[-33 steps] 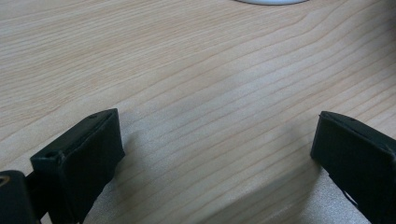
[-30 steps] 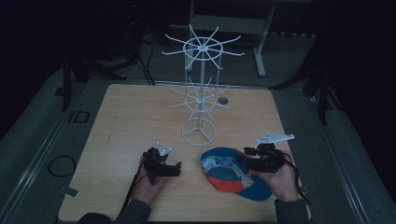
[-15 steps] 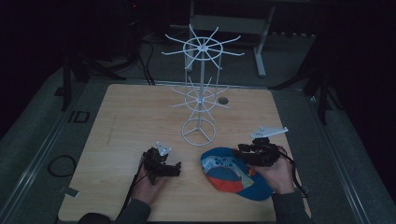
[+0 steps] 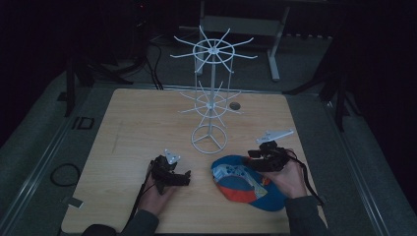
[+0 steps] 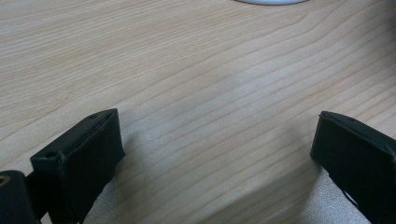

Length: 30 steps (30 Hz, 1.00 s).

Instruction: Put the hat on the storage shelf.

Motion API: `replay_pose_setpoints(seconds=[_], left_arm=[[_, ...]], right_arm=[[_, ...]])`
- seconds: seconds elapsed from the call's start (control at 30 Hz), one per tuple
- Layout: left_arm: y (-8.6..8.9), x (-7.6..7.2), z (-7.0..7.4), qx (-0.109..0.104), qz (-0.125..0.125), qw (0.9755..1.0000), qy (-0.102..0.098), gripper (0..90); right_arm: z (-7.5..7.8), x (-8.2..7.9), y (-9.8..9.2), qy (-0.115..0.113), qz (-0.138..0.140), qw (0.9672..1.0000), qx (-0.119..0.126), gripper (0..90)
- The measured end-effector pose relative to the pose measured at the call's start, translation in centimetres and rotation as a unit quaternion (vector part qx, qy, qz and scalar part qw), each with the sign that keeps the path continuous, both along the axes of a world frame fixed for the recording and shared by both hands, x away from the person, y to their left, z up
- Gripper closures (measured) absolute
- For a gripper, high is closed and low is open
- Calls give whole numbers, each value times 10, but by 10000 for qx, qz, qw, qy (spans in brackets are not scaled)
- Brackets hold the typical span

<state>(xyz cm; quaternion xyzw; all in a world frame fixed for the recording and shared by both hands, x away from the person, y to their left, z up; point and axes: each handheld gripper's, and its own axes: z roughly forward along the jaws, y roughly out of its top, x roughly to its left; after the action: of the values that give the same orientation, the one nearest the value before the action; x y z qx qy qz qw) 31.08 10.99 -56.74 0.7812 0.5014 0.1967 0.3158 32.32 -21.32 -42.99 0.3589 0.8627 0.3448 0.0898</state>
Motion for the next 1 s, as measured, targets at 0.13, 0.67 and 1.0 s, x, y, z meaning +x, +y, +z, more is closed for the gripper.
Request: replay_pose_setpoints(seconds=[0.13,0.67,1.0], left_arm=[[0,0,0,1,-1,10000,0,26],[0,0,0,-16,15,10000,-16,26],[0,0,0,-16,14,10000,-17,26]], right_arm=[[-1,3,4,18,34,9999,-112,501],[-12,14,16,88,171,9987,-466,388],[-21,24,23,157,301,9972,-666,371]])
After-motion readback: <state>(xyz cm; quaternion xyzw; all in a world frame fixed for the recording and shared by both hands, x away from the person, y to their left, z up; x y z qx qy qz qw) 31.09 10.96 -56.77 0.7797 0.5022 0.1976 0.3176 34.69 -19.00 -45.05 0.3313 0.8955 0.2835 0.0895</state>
